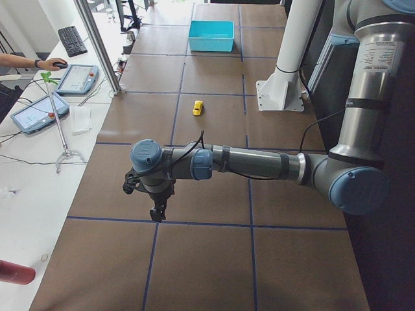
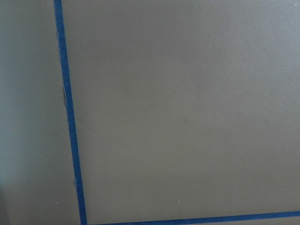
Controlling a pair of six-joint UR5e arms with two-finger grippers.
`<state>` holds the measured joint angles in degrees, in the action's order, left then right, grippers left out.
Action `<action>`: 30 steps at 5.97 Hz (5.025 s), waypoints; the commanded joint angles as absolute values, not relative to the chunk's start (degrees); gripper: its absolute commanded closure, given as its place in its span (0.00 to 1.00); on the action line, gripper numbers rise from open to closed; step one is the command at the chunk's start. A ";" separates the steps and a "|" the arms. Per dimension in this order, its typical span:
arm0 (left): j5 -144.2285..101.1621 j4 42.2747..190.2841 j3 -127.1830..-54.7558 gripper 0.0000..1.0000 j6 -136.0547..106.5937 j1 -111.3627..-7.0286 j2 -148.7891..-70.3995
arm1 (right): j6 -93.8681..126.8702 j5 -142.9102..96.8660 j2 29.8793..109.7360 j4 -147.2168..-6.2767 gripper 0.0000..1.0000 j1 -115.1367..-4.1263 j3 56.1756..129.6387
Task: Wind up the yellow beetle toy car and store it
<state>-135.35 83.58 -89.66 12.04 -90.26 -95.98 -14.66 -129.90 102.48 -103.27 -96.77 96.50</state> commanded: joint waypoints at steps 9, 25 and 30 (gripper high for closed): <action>-135.35 83.58 -89.65 0.00 12.04 -90.26 -96.06 | -14.42 -130.08 102.31 -103.27 0.00 -96.77 96.68; -133.26 89.65 -94.74 0.00 12.04 -83.35 -103.58 | -14.85 -129.99 101.87 -98.61 0.00 -96.77 96.86; -126.56 84.28 -97.88 0.00 12.83 -58.23 -119.70 | -14.77 -129.64 101.95 -98.61 0.00 -96.68 96.59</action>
